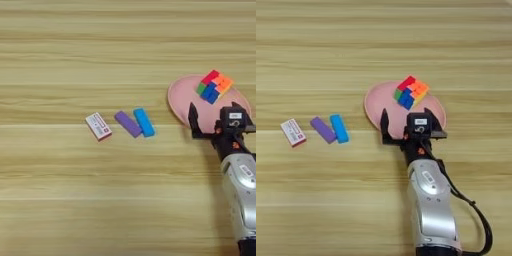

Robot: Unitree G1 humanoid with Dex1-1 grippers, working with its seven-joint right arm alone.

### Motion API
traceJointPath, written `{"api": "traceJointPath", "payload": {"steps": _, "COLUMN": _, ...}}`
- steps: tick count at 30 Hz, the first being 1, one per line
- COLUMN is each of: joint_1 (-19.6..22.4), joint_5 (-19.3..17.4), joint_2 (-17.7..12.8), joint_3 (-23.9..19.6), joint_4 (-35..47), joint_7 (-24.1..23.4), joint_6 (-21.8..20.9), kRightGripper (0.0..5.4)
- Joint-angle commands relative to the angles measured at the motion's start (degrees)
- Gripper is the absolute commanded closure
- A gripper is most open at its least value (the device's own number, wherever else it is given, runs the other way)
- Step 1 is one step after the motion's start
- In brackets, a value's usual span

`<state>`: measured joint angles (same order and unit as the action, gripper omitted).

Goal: Move the objects on the table

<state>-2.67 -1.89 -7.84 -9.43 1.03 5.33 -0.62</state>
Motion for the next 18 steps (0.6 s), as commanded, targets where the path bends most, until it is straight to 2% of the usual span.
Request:
{"api": "traceJointPath", "payload": {"steps": 1, "joint_1": 3.00, "joint_5": -0.15, "joint_2": -1.14, "joint_3": -0.36, "joint_4": 2.00, "joint_7": -0.30, "joint_6": -1.26, "kRightGripper": 0.02}}
{"api": "traceJointPath", "payload": {"steps": 11, "joint_1": 4.14, "joint_5": 0.57, "joint_2": -1.06, "joint_3": -0.29, "joint_4": 0.79, "joint_7": -1.71, "joint_6": 0.72, "kRightGripper": 0.02}}
{"api": "traceJointPath", "payload": {"steps": 15, "joint_1": 5.47, "joint_5": 1.77, "joint_2": -1.70, "joint_3": -0.65, "joint_4": 0.35, "joint_7": -3.08, "joint_6": 3.09, "kRightGripper": 0.02}}
{"api": "traceJointPath", "payload": {"steps": 18, "joint_1": 7.16, "joint_5": 1.08, "joint_2": -1.89, "joint_3": -1.54, "joint_4": 1.40, "joint_7": -3.67, "joint_6": 5.69, "kRightGripper": 0.02}}
